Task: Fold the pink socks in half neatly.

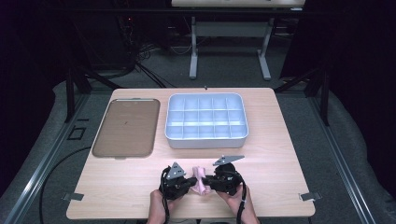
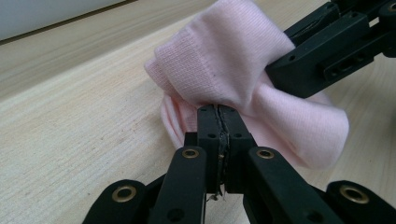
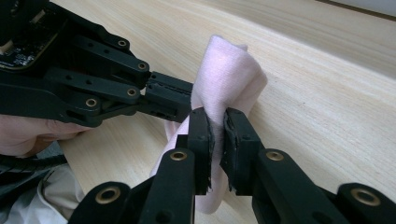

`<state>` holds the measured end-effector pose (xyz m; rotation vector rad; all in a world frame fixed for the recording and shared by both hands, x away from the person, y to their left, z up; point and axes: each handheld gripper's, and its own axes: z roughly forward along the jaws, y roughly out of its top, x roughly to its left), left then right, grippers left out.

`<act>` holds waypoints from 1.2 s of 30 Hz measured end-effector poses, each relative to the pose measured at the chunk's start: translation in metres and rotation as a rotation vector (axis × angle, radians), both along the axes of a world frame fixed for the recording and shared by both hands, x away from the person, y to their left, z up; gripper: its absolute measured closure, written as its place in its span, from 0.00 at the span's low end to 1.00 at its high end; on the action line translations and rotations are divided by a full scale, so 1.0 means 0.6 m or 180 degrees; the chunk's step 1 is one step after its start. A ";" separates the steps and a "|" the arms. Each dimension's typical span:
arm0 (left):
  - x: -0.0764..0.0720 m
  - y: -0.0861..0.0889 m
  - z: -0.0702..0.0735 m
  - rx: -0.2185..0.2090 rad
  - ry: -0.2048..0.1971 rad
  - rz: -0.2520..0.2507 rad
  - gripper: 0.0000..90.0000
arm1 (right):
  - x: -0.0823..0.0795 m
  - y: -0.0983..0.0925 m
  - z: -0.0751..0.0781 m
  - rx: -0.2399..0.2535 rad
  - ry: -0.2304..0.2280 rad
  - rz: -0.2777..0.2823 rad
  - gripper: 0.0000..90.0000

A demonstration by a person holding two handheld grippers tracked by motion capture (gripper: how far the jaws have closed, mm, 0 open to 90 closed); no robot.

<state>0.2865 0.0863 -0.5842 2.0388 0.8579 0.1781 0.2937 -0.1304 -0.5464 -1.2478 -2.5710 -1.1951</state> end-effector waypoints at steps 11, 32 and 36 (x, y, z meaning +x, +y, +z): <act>0.004 0.007 0.001 -0.0123 0.0070 -0.0048 0.98 | -0.004 0.004 -0.001 -0.0053 -0.0062 -0.0091 0.91; 0.010 0.021 -0.003 -0.0115 0.0131 0.0007 0.98 | -0.003 0.030 -0.004 -0.0142 -0.0174 -0.0032 0.91; 0.010 0.022 -0.002 -0.0143 0.0146 -0.0010 0.97 | -0.005 0.031 -0.009 -0.0179 -0.0195 -0.0105 0.91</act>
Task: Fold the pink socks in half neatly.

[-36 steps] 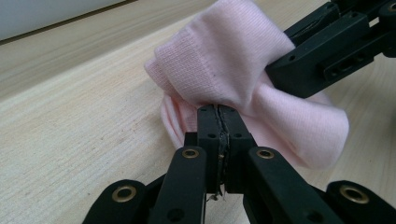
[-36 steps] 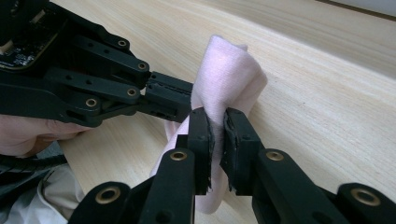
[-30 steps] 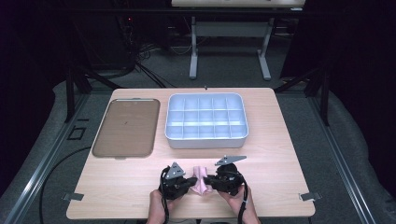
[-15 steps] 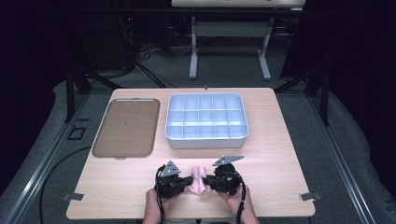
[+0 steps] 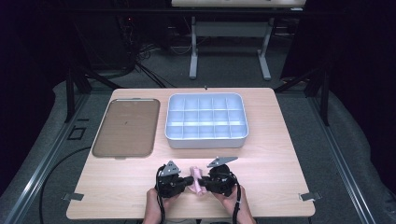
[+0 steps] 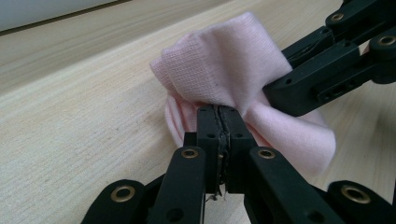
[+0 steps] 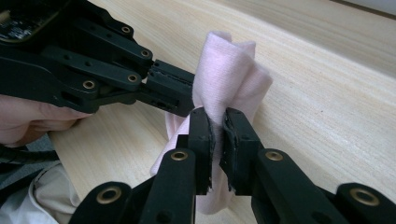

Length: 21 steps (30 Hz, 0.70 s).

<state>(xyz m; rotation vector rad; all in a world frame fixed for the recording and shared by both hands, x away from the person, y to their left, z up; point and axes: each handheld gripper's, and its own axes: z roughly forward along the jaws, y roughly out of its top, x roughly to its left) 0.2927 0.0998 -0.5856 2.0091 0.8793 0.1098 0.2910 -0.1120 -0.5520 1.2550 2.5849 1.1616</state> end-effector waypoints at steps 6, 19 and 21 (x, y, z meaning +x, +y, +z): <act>-0.003 0.005 0.004 -0.0030 -0.0017 -0.0026 0.93 | 0.001 0.001 -0.003 -0.0020 0.0024 -0.0003 0.91; -0.006 0.017 0.000 0.0076 0.0011 0.0116 0.99 | 0.002 0.004 0.000 -0.0089 -0.0020 -0.0002 0.91; -0.005 0.016 -0.001 0.0096 0.0003 0.0104 0.99 | 0.002 0.005 0.001 -0.0085 -0.0025 -0.0001 0.91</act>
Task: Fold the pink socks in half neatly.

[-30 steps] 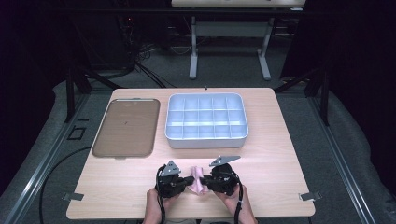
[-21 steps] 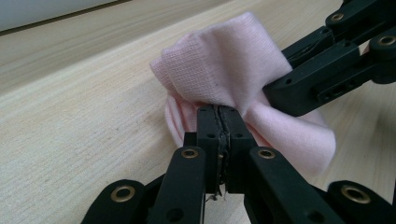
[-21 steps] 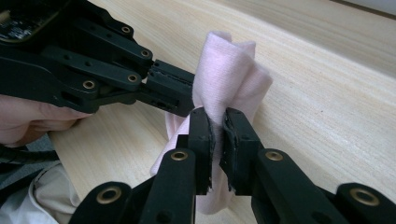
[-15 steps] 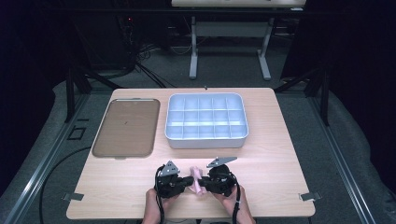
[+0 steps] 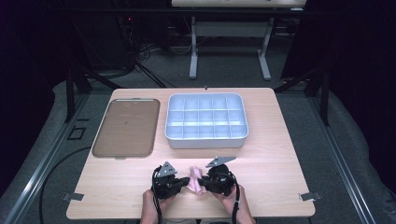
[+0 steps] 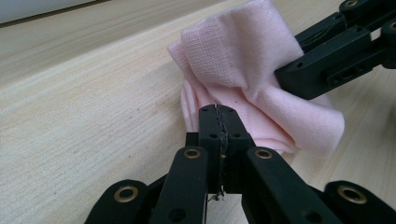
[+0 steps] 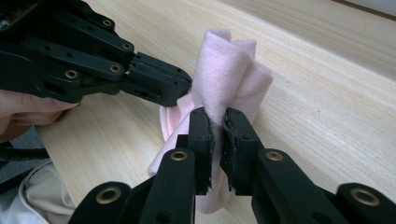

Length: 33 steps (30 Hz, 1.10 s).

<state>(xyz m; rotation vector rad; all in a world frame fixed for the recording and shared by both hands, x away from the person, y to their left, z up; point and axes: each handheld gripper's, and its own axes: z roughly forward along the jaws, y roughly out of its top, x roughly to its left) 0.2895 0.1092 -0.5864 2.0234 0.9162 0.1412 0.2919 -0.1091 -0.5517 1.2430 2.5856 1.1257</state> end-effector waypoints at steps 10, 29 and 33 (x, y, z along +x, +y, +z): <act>0.003 -0.002 -0.002 -0.0006 0.0069 0.0034 0.99 | 0.001 0.023 0.001 -0.0087 -0.0048 0.0078 0.89; 0.013 -0.005 0.076 -0.0224 -0.0182 -0.0209 0.99 | 0.006 0.043 -0.010 -0.0219 -0.0029 0.0118 0.89; 0.035 -0.028 0.058 -0.0018 -0.0095 -0.0274 0.99 | 0.003 0.043 -0.011 -0.0263 -0.0052 0.0125 0.89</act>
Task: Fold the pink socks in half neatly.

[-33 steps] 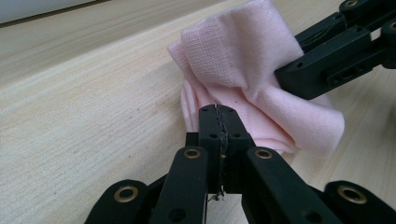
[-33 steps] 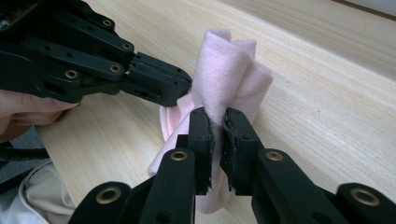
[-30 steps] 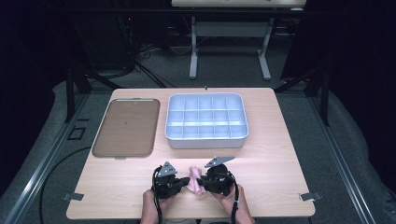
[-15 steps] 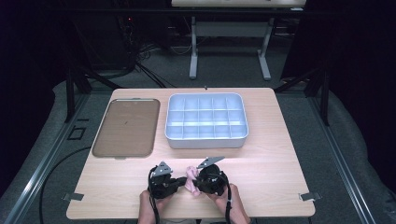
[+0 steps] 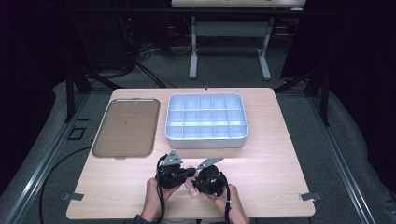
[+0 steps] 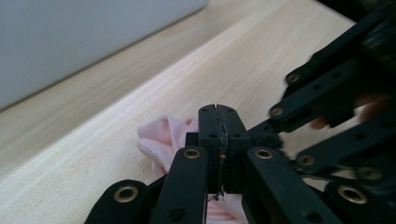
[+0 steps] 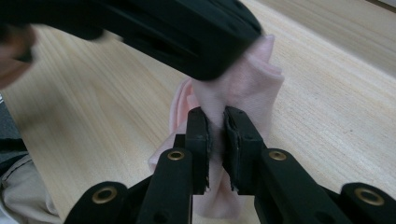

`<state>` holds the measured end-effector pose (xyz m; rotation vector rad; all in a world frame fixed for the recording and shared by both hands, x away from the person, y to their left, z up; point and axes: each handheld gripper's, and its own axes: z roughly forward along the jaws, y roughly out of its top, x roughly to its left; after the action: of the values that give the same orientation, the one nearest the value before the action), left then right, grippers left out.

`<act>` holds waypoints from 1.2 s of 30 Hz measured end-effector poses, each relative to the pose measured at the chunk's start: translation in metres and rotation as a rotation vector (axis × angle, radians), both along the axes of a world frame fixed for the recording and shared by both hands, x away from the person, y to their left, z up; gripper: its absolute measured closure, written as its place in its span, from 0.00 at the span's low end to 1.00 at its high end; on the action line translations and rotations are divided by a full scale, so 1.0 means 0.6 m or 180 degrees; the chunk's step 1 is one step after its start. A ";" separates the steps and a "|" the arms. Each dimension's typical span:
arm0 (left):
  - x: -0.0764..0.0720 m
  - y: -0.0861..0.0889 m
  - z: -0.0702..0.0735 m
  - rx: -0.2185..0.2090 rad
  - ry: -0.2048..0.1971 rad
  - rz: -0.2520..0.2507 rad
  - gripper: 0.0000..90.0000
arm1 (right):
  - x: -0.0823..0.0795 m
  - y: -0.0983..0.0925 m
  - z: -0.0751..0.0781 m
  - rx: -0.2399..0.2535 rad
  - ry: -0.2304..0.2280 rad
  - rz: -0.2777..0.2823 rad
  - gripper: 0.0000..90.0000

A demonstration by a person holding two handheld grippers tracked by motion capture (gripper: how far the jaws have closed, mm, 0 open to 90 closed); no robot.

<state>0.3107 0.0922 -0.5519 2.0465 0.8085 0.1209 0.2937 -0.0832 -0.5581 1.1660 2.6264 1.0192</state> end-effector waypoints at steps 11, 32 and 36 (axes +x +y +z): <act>0.011 0.003 -0.031 0.0049 0.0135 0.0012 1.00 | -0.005 -0.040 0.004 0.0286 0.0257 0.0178 0.79; 0.008 0.015 -0.038 -0.0075 0.0170 0.0038 1.00 | 0.015 -0.009 -0.009 0.0129 0.0233 -0.0028 0.59; 0.010 0.018 -0.039 -0.0109 0.0212 0.0029 1.00 | 0.009 0.008 -0.007 -0.0093 0.0101 0.0004 0.58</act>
<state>0.3167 0.1029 -0.5753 2.0239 0.8556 0.0440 0.2991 -0.0785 -0.5622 1.1841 2.6573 0.9669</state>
